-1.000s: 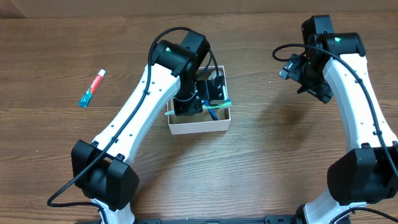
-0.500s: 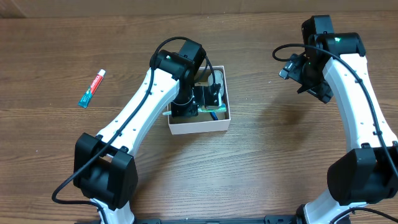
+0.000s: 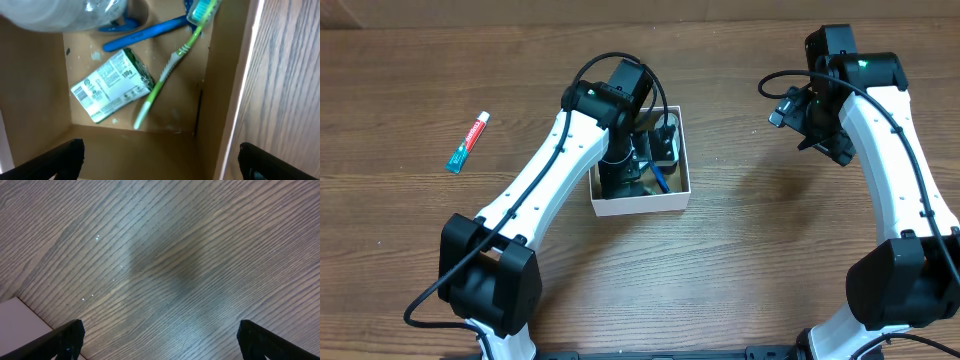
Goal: Pack container
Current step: 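Carry the toothbrush over the box and lower it inside, then open the left gripper and move it left above the toothpaste tube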
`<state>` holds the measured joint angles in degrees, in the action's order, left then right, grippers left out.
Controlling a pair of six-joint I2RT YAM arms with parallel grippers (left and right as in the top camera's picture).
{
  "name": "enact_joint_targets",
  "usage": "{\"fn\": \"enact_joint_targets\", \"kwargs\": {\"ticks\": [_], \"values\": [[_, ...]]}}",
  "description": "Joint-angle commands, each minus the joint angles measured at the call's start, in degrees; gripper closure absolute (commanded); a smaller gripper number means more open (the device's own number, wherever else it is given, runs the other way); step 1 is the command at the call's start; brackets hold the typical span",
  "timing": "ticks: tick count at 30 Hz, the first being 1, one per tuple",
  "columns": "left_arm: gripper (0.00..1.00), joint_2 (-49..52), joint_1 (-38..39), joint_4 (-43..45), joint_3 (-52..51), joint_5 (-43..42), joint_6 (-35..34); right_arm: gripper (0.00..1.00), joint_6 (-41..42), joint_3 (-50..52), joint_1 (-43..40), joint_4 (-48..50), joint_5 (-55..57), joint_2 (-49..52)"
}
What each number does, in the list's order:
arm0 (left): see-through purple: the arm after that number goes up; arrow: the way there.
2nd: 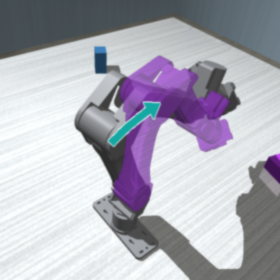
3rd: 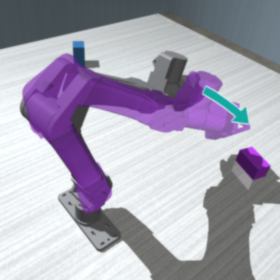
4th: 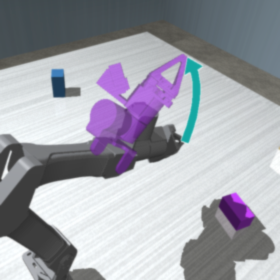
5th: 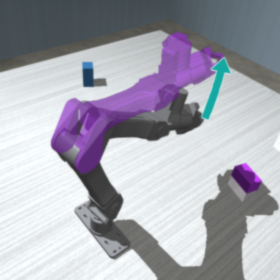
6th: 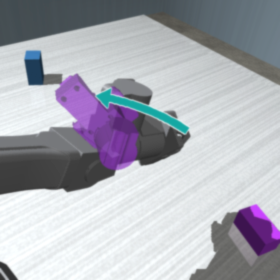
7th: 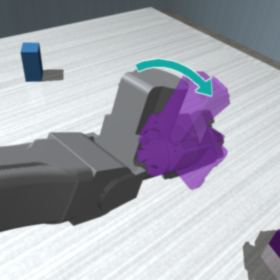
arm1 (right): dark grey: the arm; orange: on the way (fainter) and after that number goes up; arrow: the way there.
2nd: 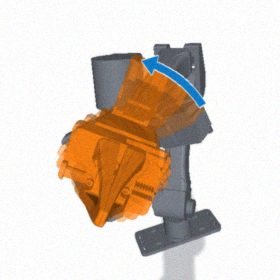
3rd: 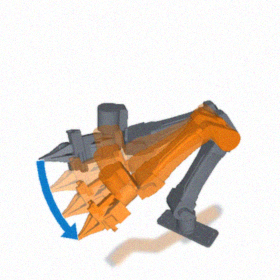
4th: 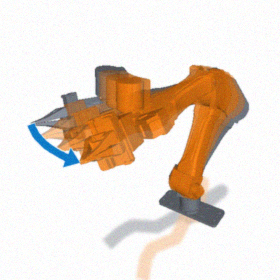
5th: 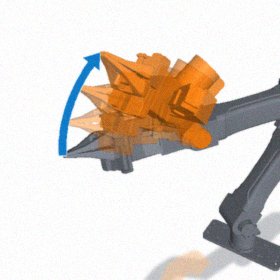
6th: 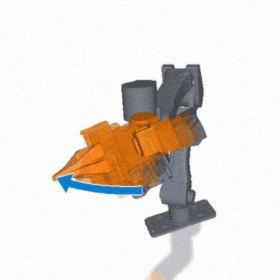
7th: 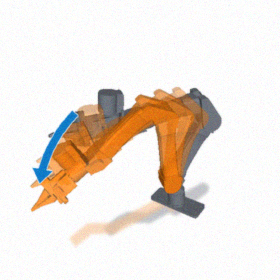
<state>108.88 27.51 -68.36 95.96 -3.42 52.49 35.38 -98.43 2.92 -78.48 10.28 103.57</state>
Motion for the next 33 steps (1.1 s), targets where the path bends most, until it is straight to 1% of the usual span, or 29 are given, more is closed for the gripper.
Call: {"fn": "enact_joint_targets", "kwargs": {"ticks": [1, 5, 7, 9, 10, 11, 12, 13, 14, 17, 20, 23, 26, 28, 30, 33], "values": [[0.00, -0.59, 0.11, -2.34, 7.21, -0.39, -10.62, 0.00, 0.26, -0.15, -0.26, 0.26, -0.09, -0.68], [0.00, -2.29, -1.27, -8.31, 16.90, -0.42, -18.95, 0.00, 0.26, -0.15, -0.26, 0.26, -0.07, -0.68], [0.00, -3.69, -3.45, -10.40, 22.05, 0.33, -25.94, 0.00, 0.26, -0.15, -0.26, 0.26, -0.09, -0.68], [0.00, -5.11, -8.11, -10.71, 26.05, 2.03, -34.47, 0.00, 0.26, -0.15, -0.26, 0.26, -0.07, -0.68], [0.00, -5.51, -11.08, -10.58, 27.06, 1.51, -39.12, 0.00, 0.26, -0.15, -0.26, 0.26, -0.09, -0.68], [0.00, -5.53, -14.36, -10.67, 27.63, -0.76, -44.04, 0.00, 0.26, -0.15, -0.26, 0.26, -0.09, -0.68], [0.00, -5.53, -16.55, -10.75, 27.71, -2.71, -45.97, 0.00, 0.26, -0.15, -0.26, 0.26, -0.07, -0.68], [0.00, -5.31, -21.33, -11.13, 27.52, -7.02, -46.73, 0.00, 0.26, -0.15, -0.26, 0.26, -0.07, -0.68], [0.00, -5.05, -24.20, -11.41, 27.41, -8.39, -46.75, 0.00, 0.26, -0.15, -0.26, 0.26, -0.09, -0.68], [0.00, -3.87, -34.18, -12.02, 25.77, -9.33, -48.63, 0.00, 0.26, -0.15, -0.26, 0.26, -0.09, -0.68], [0.04, -2.80, -41.05, -10.62, 23.19, -9.49, -49.99, 0.00, 0.26, -0.15, -0.26, 0.26, -0.07, -0.68], [0.04, -0.94, -43.71, -6.43, 19.98, -9.20, -49.88, 0.00, 0.26, -0.15, -0.26, 0.26, -0.07, -0.68], [0.01, 2.78, -44.00, -3.17, 18.03, -4.74, -49.00, 0.01, 0.26, -0.15, -0.26, 0.26, -0.09, -0.68], [0.01, 6.60, -44.00, -2.21, 18.01, -2.16, -48.13, 0.00, 0.26, -0.15, -0.26, 0.26, -0.07, -0.68], [0.04, 10.12, -44.00, -1.64, 18.01, -1.44, -45.75, 0.00, 0.26, -0.15, -0.26, 0.26, -0.07, -0.68], [0.03, 15.06, -44.00, 0.07, 18.01, 1.36, -44.48, 0.00, 0.24, -0.15, -0.26, 0.26, -0.09, -0.68]]}}
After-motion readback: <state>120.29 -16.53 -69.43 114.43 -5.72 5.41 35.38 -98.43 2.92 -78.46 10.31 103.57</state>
